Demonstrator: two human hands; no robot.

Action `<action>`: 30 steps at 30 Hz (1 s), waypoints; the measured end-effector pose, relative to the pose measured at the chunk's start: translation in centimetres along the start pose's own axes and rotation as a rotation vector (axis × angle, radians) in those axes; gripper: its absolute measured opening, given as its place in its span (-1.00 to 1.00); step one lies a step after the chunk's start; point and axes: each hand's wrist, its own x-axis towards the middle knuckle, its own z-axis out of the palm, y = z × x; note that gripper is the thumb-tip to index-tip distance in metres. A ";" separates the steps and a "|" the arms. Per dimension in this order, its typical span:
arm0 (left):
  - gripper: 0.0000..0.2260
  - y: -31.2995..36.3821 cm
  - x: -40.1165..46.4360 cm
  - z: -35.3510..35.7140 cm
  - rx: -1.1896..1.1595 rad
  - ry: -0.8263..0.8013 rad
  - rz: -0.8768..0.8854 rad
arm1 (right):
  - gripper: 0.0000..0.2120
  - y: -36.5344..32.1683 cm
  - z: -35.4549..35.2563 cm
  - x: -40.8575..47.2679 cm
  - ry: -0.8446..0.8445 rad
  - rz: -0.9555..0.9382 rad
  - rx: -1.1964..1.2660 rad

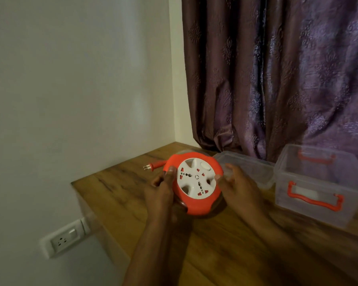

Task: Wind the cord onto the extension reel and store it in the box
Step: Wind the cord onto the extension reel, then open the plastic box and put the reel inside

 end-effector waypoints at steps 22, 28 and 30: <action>-0.65 -0.6 -1.1 -7.6 0.455 -0.072 -0.085 | -0.52 -1.5 3.6 -1.4 -0.164 0.266 0.053; -0.73 -0.2 -0.8 -7.5 0.568 -0.035 -0.094 | -0.79 -1.2 3.3 -1.6 -0.185 0.196 0.036; -0.75 -0.4 -1.3 -7.4 0.562 -0.005 -0.046 | -0.76 -1.4 2.7 -2.1 -0.219 0.143 0.046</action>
